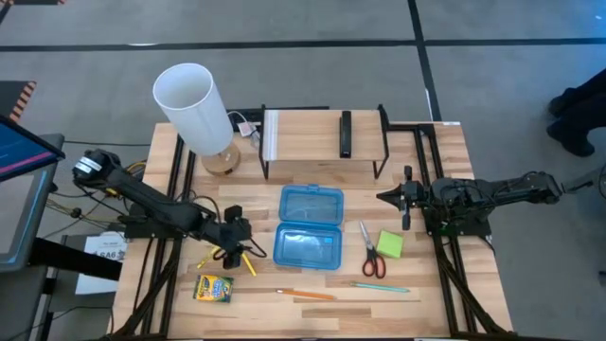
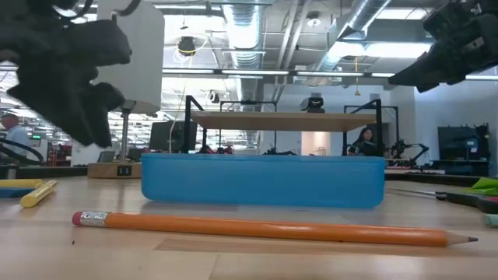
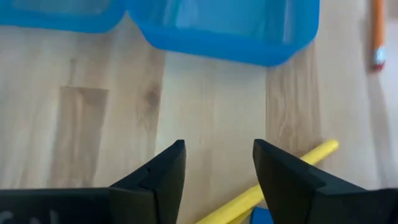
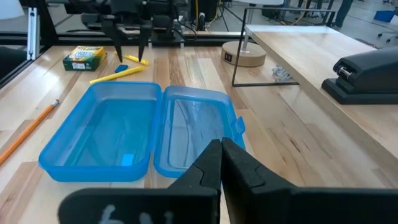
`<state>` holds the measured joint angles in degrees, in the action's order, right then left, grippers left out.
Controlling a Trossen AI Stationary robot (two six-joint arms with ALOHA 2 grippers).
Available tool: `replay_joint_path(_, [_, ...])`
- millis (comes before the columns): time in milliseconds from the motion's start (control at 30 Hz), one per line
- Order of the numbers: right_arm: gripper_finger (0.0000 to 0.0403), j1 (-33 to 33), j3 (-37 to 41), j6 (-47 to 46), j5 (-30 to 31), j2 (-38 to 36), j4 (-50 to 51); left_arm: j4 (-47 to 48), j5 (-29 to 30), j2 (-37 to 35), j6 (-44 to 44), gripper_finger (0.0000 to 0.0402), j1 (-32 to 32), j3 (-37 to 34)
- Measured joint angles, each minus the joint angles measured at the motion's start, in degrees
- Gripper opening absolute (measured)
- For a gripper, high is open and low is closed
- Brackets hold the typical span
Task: Pack school essentials
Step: Put the right yellow pen into the blue supply box
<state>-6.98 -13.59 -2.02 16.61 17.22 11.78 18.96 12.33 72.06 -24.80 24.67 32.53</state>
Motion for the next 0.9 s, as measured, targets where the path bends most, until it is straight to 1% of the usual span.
replay_joint_path(100, [0.0027,0.00,0.01,0.00,0.00,-0.01,0.03,0.18,-1.58,3.80,1.19,0.0182,1.46,1.23])
replay_joint_path(333, [0.0027,0.00,-0.01,0.00,0.00,-0.01,0.27,0.12,-2.05,11.65,7.44,0.0179,5.26,7.34])
replay_joint_path(467, [0.0027,0.01,0.01,0.00,-0.01,0.00,0.47,3.09,-3.58,15.32,7.84,0.0179,6.19,10.50])
replay_joint_path(700, [0.0027,0.00,0.01,0.01,0.01,0.01,1.40,5.53,-7.13,20.14,6.60,0.0179,6.92,11.67])
replay_joint_path(900, [0.0027,0.00,0.01,0.01,0.00,-0.01,1.54,5.48,-7.08,21.28,7.54,0.0173,6.81,11.76])
